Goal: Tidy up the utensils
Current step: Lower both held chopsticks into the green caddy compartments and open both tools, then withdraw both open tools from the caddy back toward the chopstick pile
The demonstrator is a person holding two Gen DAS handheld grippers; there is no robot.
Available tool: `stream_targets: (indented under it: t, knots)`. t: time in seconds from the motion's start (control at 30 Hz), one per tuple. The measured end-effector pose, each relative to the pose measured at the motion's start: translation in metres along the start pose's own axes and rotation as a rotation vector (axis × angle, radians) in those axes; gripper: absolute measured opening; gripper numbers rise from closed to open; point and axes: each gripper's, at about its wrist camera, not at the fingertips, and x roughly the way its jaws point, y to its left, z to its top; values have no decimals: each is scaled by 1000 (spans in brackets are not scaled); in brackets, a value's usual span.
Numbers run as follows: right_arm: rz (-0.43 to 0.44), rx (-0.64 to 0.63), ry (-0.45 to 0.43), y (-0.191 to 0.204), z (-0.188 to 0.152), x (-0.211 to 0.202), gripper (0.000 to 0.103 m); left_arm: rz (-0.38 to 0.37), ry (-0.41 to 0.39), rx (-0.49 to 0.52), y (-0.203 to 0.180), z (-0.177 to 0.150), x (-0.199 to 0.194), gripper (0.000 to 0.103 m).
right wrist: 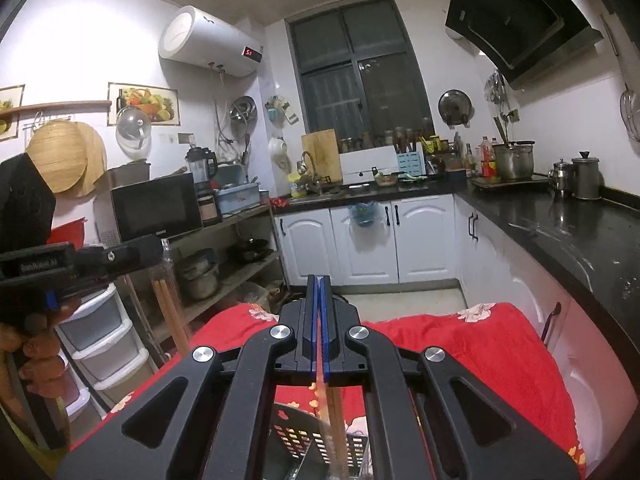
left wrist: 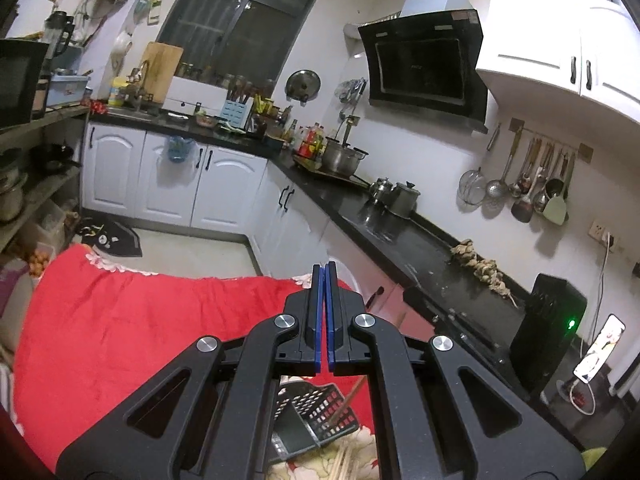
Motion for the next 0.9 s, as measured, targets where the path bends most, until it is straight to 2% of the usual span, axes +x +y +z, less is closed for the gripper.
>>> stream_targets:
  t: [0.43, 0.5, 0.53, 0.57, 0.67, 0.77, 0.8, 0.87, 0.9]
  knots:
    - [-38, 34, 102, -9, -36, 13, 4, 24, 81, -26, 24, -41, 19, 0]
    - [-49, 47, 122, -11, -41, 14, 21, 24, 97, -29, 26, -47, 22, 0]
    - [-51, 58, 127, -13, -44, 12, 27, 25, 106, -30, 27, -49, 23, 0]
    - [-49, 63, 127, -15, -47, 10, 30, 23, 113, -31, 28, -52, 25, 0]
    - [-63, 60, 133, -18, -53, 5, 31, 34, 124, -32, 31, -61, 27, 0]
    - [-76, 57, 138, -20, -57, -4, 41, 49, 133, -23, 32, -71, 28, 0]
    - [-85, 53, 139, -20, -58, -9, 43, 61, 134, -16, 32, -75, 27, 2]
    - [-97, 46, 142, -21, -61, -15, 45, 72, 134, -13, 32, -79, 25, 16]
    - [-103, 41, 146, -21, -63, -18, 48, 85, 134, -11, 32, -82, 23, 31]
